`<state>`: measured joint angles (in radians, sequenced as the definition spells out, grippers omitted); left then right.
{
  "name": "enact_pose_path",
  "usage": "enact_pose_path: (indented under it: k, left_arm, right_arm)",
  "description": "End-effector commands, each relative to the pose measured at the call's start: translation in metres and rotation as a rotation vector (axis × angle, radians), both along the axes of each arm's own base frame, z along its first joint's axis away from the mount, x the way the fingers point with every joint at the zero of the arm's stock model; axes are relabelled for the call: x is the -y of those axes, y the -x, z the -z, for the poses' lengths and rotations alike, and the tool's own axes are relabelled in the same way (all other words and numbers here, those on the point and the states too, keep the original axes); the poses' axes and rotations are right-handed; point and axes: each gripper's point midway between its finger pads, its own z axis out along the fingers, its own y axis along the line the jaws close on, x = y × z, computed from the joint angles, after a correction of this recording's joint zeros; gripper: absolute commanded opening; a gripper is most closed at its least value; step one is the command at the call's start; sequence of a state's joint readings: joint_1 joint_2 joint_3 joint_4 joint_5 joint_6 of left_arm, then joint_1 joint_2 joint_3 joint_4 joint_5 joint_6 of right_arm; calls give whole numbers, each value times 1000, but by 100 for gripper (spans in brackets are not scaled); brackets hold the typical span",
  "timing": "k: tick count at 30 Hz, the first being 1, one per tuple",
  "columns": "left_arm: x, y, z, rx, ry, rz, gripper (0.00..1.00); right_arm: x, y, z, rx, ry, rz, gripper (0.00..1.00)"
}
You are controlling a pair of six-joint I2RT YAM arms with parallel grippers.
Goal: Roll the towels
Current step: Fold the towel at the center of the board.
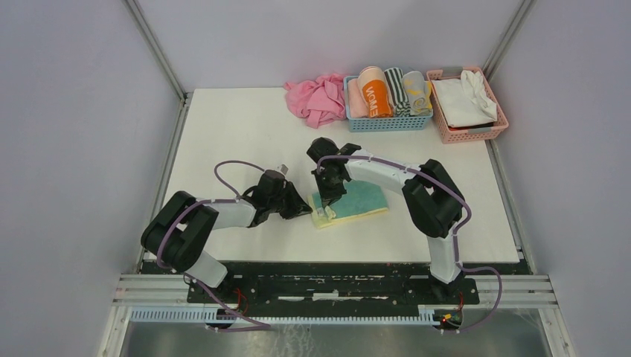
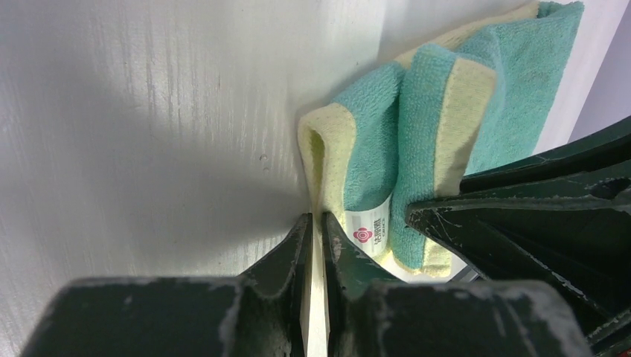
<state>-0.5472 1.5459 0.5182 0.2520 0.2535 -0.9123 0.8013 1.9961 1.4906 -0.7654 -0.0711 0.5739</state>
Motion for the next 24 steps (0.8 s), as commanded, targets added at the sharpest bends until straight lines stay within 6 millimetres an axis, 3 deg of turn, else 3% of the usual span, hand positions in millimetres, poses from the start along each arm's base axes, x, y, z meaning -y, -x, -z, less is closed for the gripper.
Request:
enact_pose_path:
  k: [1,4,7,9,17,24]
  left_arm:
    - [2,-4,2,1,-8,-21,16]
    - [2,-4,2,1,-9,-24,16]
    - [2,-4,2,1,-11,-23,16]
    - [3,-4,2,2,-11,-22,16]
    - [-1,-4,0,12,-30,-34,15]
    - [-4,-6,0,16,-53,-42,13]
  right_arm:
    - [-26,-9,-20,30,-115,0,22]
    - [-32,-6,-29,34,-172,-7,22]
    - [-35,-6,-38,54,-202,-11,11]
    - [-34,-6,-38,51,-200,-11,9]
    - [-20,5,-16,3,-111,-47,16]
    - [5,5,-17,43,29,-70,16]
